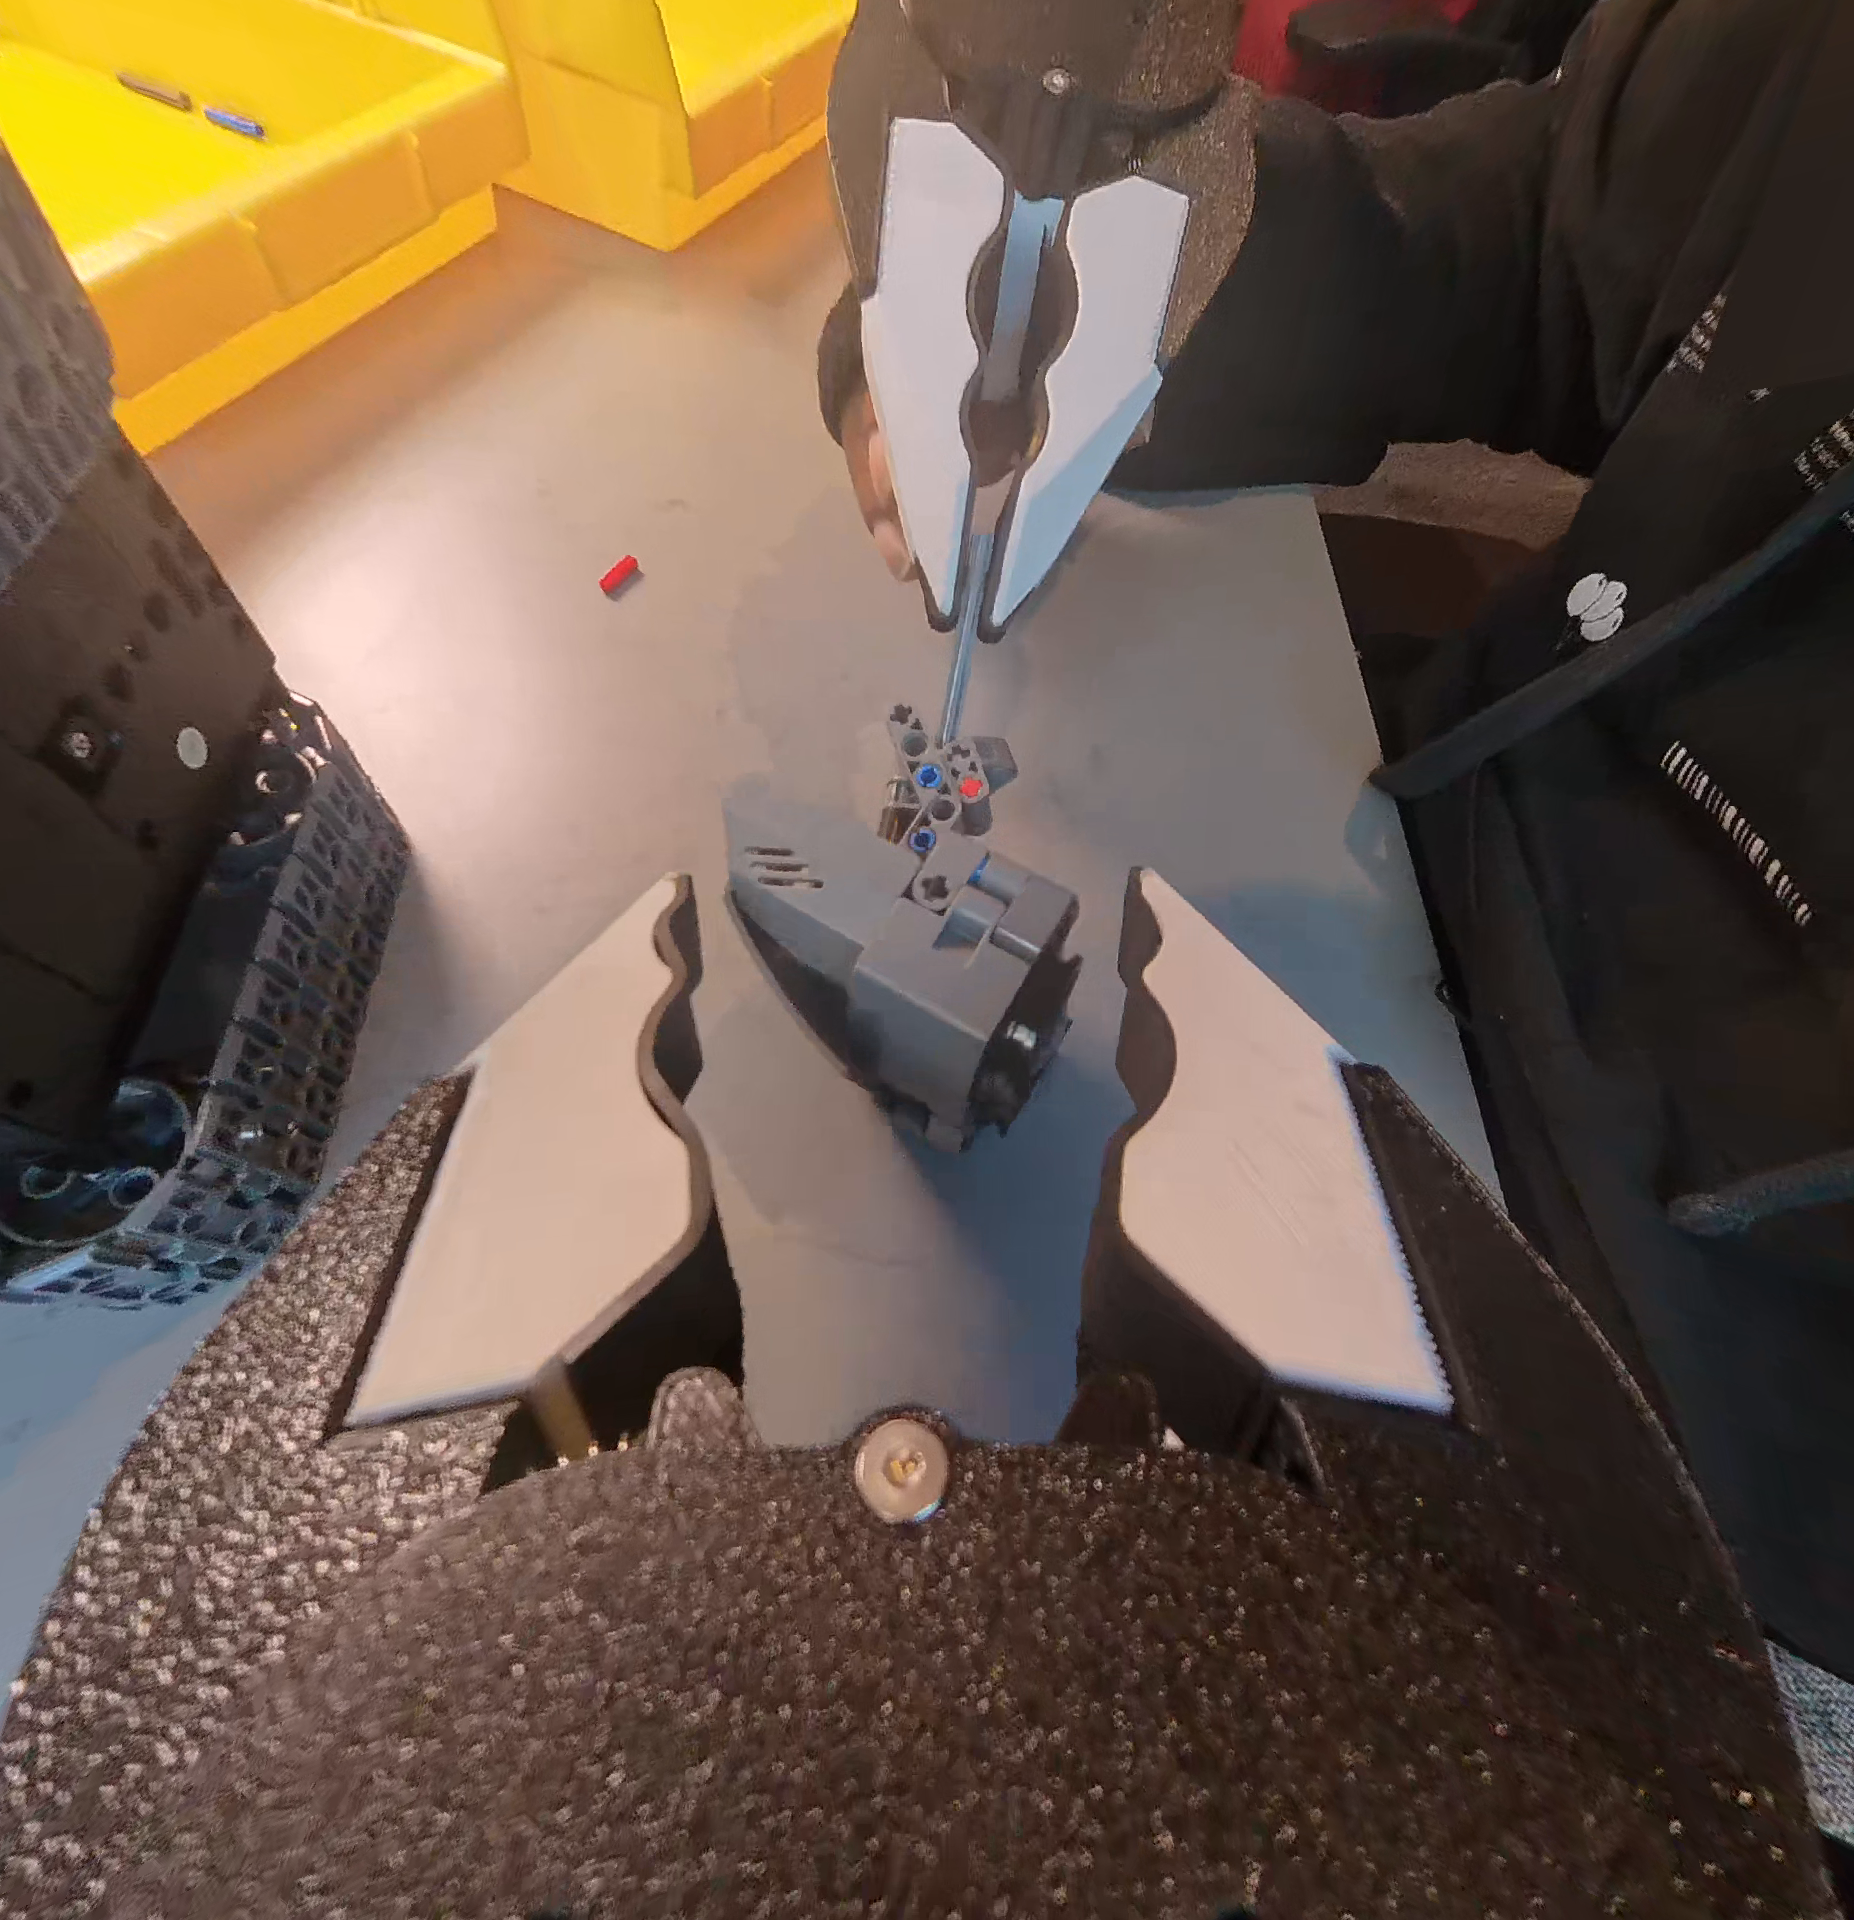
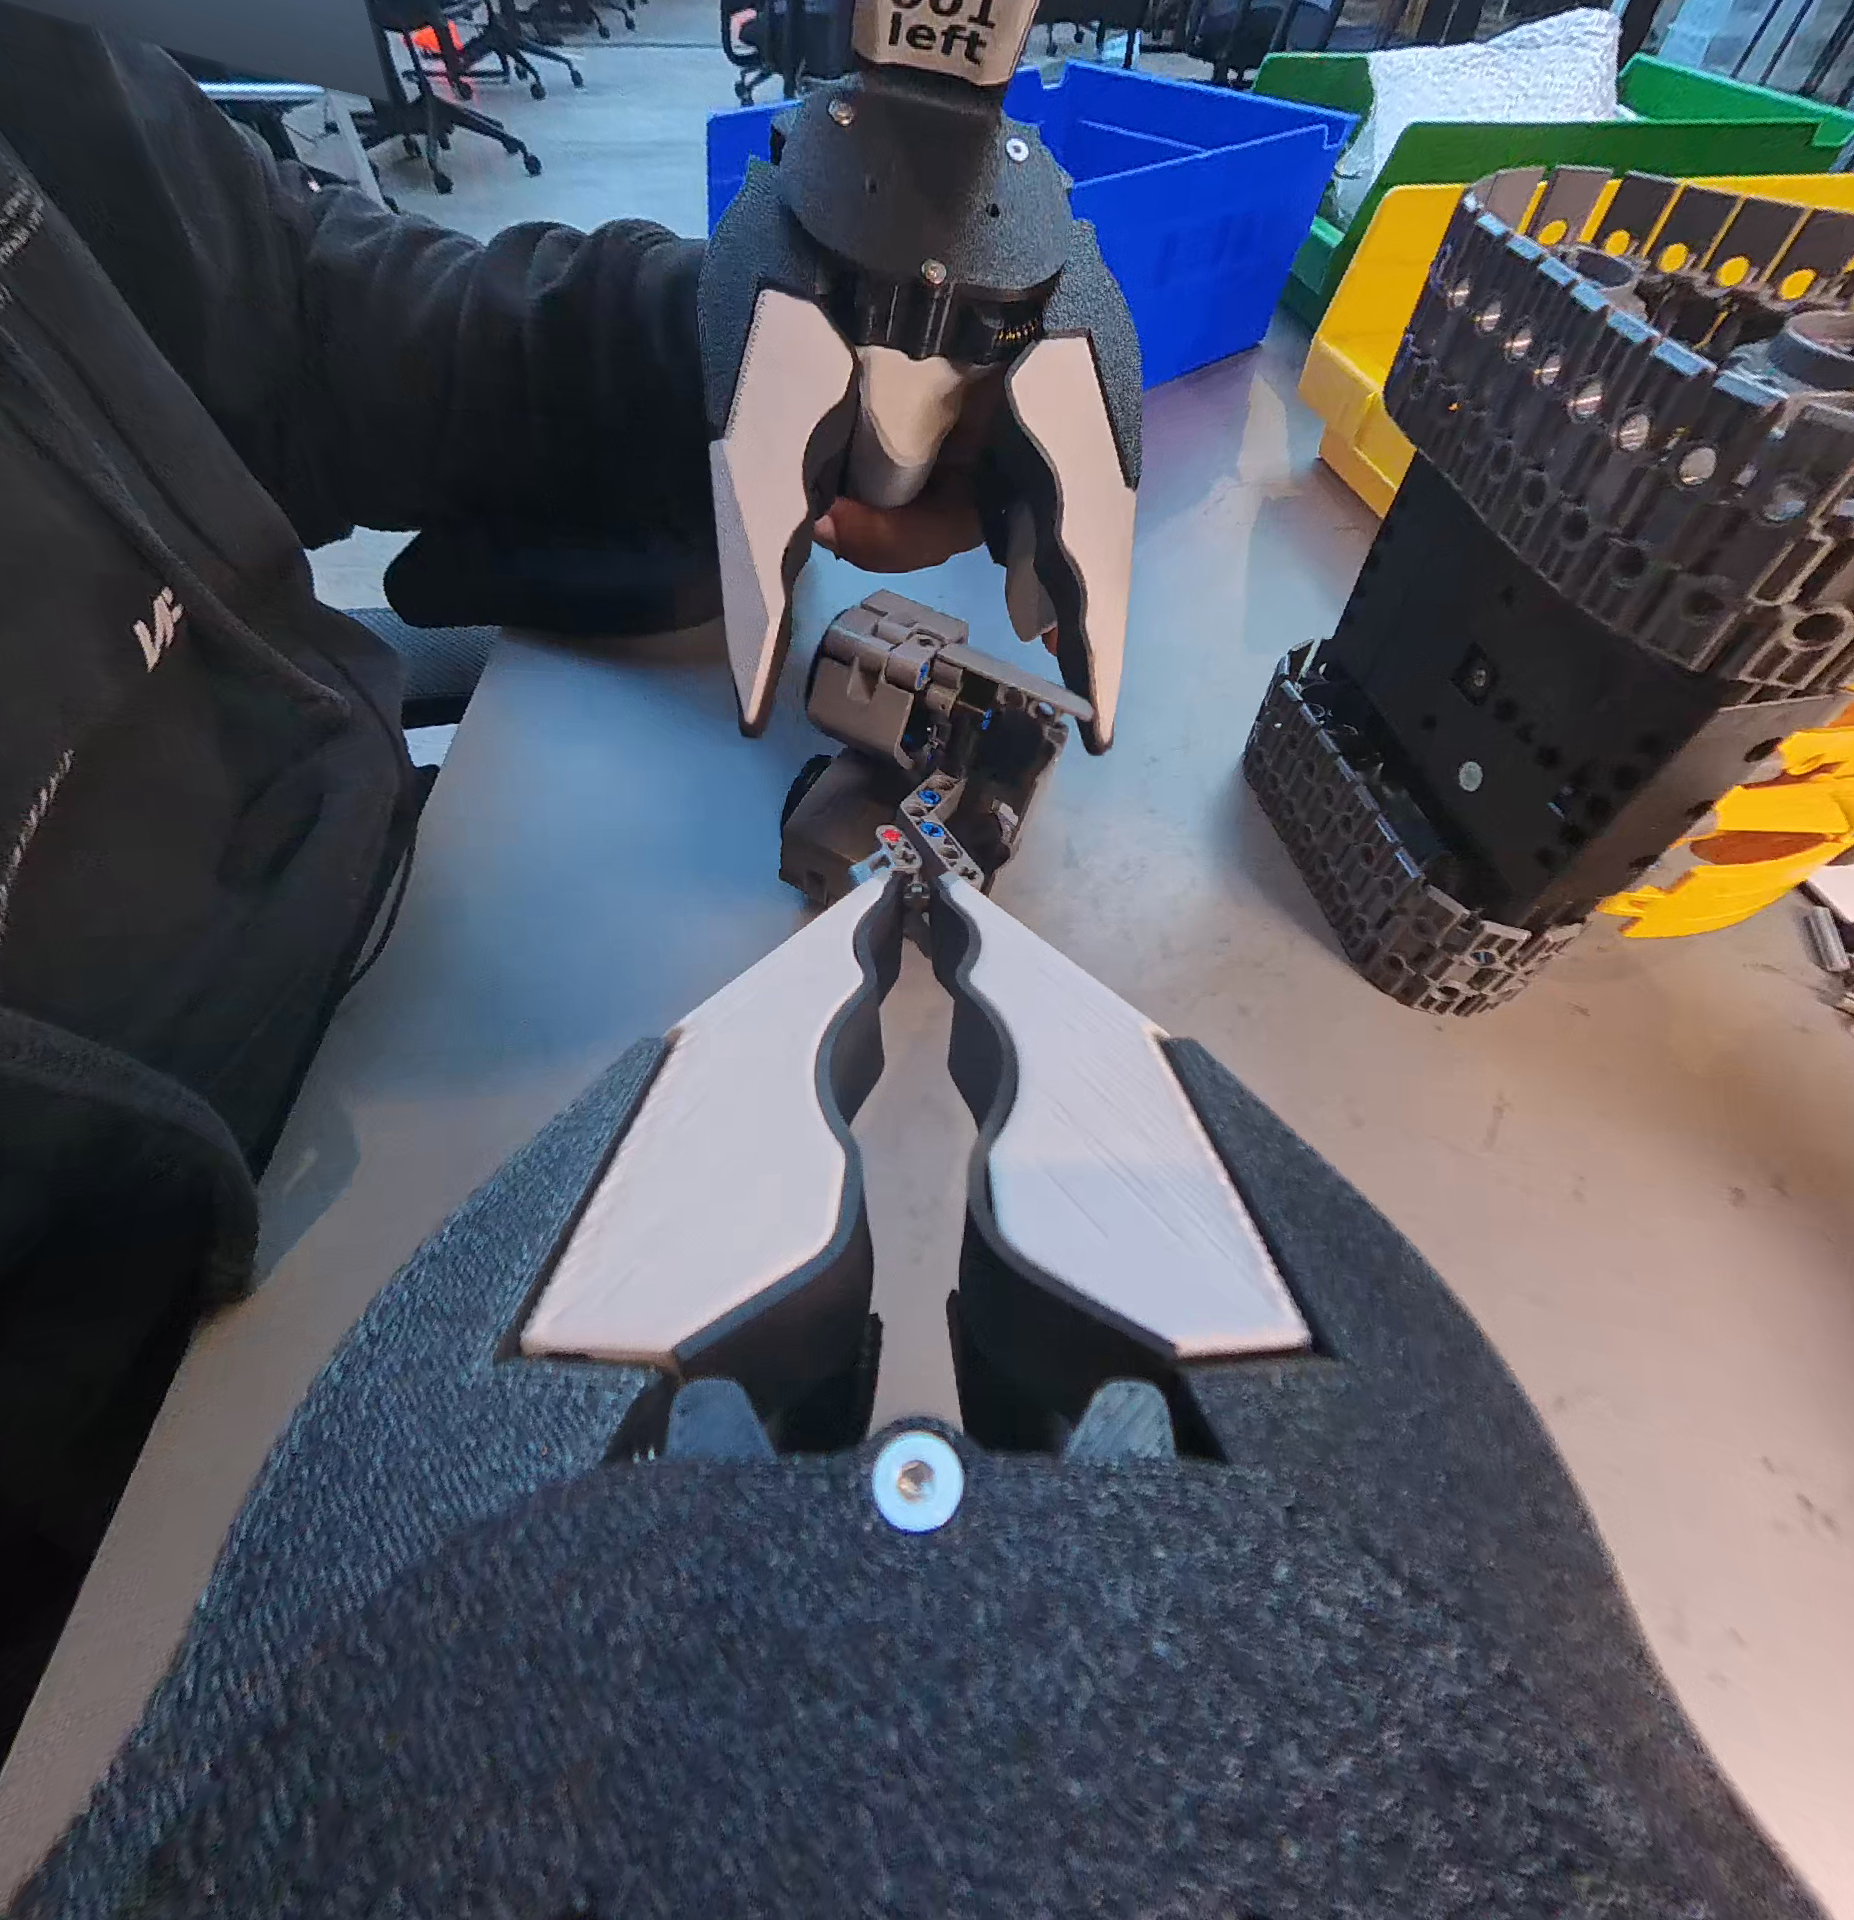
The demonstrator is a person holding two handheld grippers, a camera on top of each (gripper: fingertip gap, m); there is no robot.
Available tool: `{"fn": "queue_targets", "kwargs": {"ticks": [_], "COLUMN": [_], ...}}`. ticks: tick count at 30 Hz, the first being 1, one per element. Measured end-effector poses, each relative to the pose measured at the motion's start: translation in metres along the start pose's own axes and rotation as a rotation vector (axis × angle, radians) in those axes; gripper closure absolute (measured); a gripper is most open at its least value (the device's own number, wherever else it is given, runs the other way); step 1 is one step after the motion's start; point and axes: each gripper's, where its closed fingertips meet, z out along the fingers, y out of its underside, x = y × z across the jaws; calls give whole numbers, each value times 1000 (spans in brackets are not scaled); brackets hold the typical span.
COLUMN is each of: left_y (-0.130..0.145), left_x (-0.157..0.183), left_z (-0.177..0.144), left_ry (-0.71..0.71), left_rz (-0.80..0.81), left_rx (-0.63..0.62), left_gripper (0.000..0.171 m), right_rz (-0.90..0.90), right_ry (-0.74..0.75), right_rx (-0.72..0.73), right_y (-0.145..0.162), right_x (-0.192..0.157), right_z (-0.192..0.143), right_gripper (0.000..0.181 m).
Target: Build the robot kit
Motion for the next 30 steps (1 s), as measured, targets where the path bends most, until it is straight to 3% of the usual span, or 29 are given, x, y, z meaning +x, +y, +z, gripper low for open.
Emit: {"fn": "queue_targets", "kwargs": {"ticks": [6,9,13,15,21,30], "left_y": [-9,-15,-18,-10,9,6], "left_x": [-2,-4,6,8,8,7], "left_z": [13,13,13,15,21,26], "left_ry": [-93,-170,-119,-60,57,88], "left_rz": [113,288,408,441,575,552], "left_rx": [-55,-126,-260,-387,-653,-638], "left_gripper": [91,108,128,128,154,159], "right_rz": [5,2,-6,-17,-40,10], "right_ry": [-16,-23,-41,-48,-55,-63], "right_rx": [8,-4,-22,-35,-52,-1], "right_y": [-3,0,3,5,8,-7], "right_x": [-3,-5,-9,-11,-17,-15], "right_z": [-2,0,3,4,6,-6], "right_gripper": [177,177,177,177,177,177]}}
